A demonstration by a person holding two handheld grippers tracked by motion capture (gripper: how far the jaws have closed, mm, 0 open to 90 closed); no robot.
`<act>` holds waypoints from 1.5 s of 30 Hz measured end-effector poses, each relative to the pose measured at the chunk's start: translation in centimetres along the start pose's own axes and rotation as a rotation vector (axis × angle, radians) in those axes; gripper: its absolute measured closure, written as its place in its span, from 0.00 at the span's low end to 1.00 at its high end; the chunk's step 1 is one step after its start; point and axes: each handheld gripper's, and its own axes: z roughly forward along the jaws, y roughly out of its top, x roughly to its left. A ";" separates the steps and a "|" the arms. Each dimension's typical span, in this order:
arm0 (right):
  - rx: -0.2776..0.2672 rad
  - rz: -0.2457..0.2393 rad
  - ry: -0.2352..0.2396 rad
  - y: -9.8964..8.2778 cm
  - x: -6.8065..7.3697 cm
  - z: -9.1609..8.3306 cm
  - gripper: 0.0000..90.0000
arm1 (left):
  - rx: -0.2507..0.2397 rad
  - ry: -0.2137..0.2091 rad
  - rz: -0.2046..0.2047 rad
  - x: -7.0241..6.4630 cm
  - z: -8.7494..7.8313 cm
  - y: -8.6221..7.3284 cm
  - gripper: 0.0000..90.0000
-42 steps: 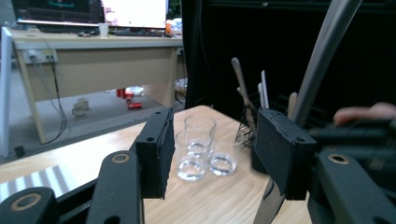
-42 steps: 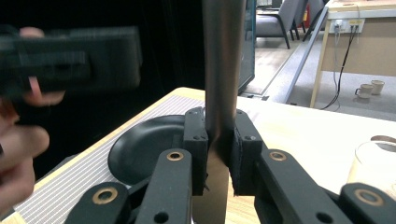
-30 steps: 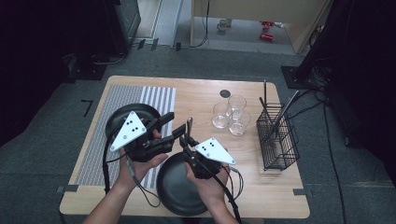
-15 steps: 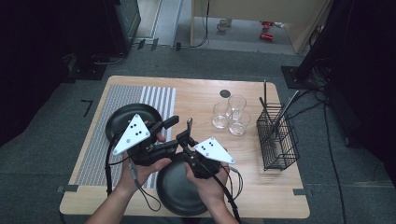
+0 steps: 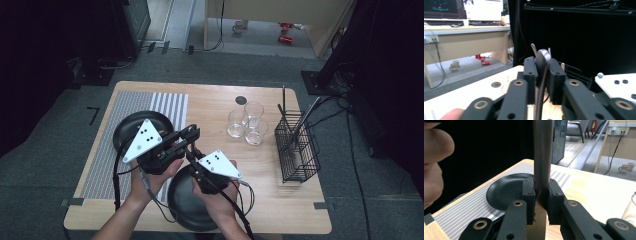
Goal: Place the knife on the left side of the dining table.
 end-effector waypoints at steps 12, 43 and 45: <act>-0.018 -0.020 0.018 0.1 -0.4 -0.4 0.57 | -0.013 0.024 -0.008 0.9 -0.9 0.2 0.94; 0.103 0.050 -0.066 -4.4 -9.7 -6.0 0.01 | -0.044 0.136 -0.016 4.5 -4.4 -0.8 0.94; 0.110 0.061 -0.091 -5.1 -10.6 -6.5 0.01 | -0.047 0.144 -0.017 4.7 -4.7 -0.9 0.94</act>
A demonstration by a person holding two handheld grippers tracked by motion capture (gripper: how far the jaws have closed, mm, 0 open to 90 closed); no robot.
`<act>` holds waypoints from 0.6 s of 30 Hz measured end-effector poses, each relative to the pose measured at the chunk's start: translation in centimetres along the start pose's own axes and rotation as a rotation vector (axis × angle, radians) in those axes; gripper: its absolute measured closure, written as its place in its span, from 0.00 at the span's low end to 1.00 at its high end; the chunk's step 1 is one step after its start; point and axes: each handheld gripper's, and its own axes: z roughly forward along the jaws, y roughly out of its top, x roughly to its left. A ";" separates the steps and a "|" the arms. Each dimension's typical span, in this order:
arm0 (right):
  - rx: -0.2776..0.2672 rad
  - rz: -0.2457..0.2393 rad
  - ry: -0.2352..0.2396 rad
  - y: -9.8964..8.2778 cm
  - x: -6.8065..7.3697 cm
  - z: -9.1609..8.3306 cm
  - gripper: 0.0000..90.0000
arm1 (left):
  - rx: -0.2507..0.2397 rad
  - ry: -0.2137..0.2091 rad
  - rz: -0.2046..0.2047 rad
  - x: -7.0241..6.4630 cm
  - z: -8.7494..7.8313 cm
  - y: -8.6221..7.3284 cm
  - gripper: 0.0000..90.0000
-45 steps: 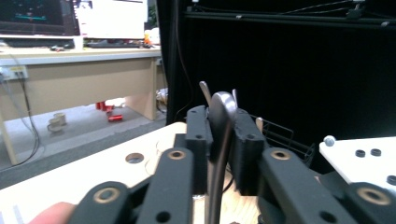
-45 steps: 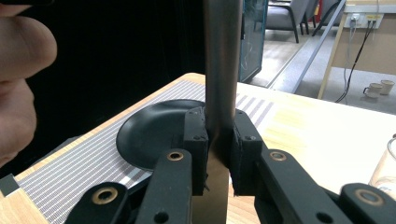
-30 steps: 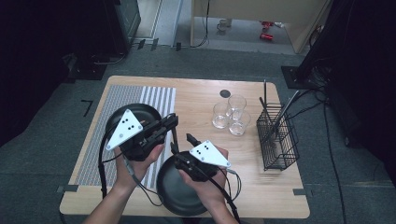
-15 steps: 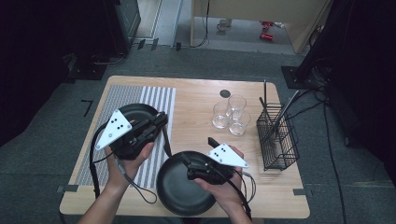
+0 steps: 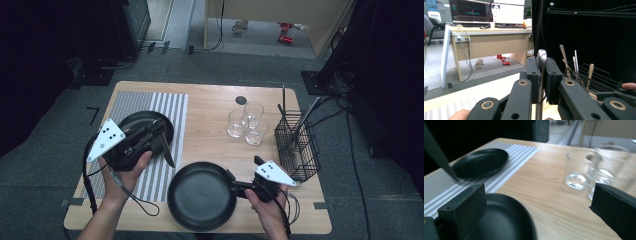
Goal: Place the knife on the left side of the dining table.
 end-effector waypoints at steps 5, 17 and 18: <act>0.027 0.022 -0.056 -1.8 -2.4 -0.8 0.01 | -0.004 0.019 -0.006 0.8 -0.7 -0.2 0.95; 0.098 0.068 -0.121 -5.7 -5.9 -1.4 0.01 | -0.002 0.045 -0.017 1.9 -1.1 -0.9 0.94; 0.105 0.069 -0.125 -5.9 -6.0 -1.4 0.01 | -0.001 0.047 -0.019 1.9 -1.1 -1.0 0.94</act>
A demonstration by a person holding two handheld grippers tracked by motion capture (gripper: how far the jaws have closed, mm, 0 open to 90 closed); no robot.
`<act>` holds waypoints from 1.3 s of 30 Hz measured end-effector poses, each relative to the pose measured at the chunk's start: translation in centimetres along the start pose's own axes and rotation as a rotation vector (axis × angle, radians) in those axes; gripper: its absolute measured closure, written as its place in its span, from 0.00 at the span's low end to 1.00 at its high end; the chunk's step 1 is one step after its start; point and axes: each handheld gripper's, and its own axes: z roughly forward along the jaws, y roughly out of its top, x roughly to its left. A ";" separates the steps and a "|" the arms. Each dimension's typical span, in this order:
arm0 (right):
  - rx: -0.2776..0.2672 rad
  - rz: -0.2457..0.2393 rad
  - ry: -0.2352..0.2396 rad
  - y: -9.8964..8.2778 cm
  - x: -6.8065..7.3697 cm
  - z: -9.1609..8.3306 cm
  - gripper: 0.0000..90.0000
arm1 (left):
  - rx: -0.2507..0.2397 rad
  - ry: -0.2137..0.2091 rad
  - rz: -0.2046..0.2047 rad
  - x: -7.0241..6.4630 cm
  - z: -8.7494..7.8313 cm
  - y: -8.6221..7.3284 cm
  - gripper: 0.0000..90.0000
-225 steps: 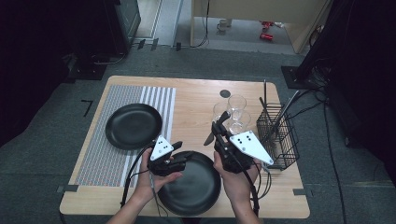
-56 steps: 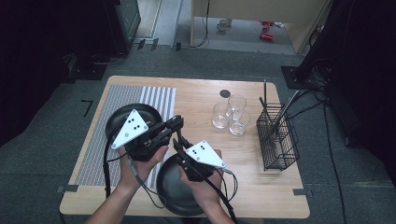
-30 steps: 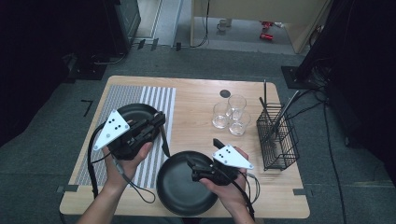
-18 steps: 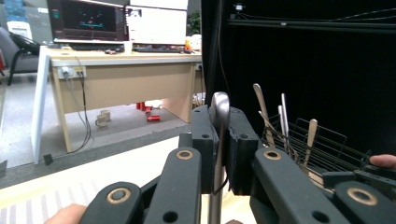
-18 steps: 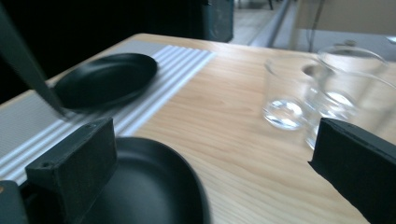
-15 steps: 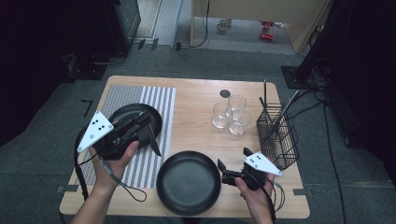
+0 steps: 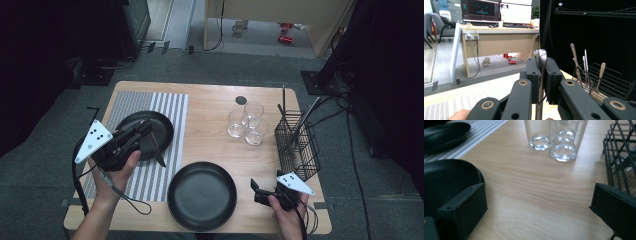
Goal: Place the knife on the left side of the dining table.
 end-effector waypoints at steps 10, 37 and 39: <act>0.084 -0.003 -0.002 -1.7 -1.0 1.4 0.01 | -0.003 0.015 -0.011 0.5 -0.3 -0.3 0.95; 0.263 -0.050 -0.117 -2.9 -1.4 3.0 0.02 | -0.008 0.001 -0.032 0.0 -0.3 -1.4 0.95; 0.263 -0.050 -0.117 -2.9 -1.4 3.0 0.02 | -0.005 0.000 -0.037 -0.1 -0.3 -1.7 0.95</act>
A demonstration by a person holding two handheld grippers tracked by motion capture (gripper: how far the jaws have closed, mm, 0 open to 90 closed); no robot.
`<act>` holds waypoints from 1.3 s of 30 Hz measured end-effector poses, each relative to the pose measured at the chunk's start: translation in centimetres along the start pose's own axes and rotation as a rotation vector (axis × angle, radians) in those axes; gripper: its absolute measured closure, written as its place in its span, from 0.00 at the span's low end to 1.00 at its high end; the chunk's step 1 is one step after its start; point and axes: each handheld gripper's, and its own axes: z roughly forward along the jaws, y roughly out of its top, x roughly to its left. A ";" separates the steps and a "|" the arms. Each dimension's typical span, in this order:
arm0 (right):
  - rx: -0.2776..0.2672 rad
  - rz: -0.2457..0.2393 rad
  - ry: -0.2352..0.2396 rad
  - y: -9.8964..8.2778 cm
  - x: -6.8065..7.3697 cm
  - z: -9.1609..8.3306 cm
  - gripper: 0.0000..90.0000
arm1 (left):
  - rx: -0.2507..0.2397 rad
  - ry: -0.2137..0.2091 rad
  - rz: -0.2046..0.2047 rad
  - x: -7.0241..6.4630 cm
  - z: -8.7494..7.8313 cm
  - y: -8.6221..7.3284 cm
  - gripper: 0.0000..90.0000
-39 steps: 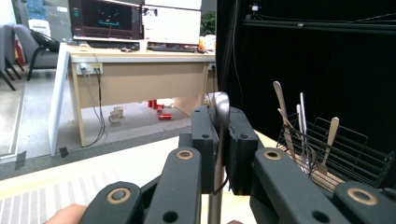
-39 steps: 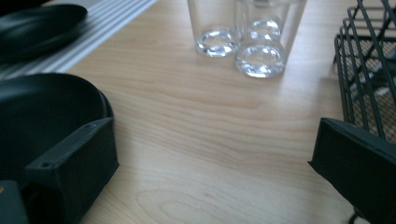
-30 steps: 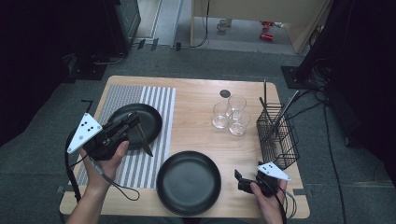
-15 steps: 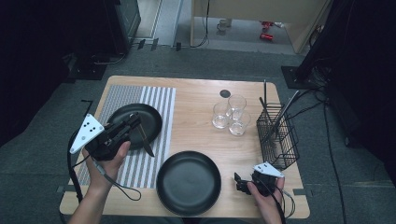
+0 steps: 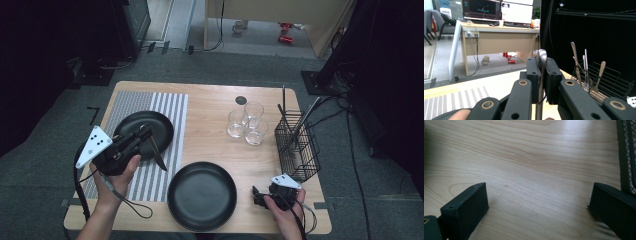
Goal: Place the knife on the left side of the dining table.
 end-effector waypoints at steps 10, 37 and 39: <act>-0.001 -0.001 0.000 0.0 0.0 0.0 0.02 | 0.024 0.016 -0.011 0.7 -0.3 -1.5 0.95; -0.001 0.000 0.000 0.0 0.0 0.0 0.02 | 0.019 0.037 -0.160 4.0 -0.6 -5.6 0.94; -0.001 0.000 0.000 0.0 0.0 0.0 0.02 | 0.030 0.041 -0.163 4.3 -1.1 -5.6 0.94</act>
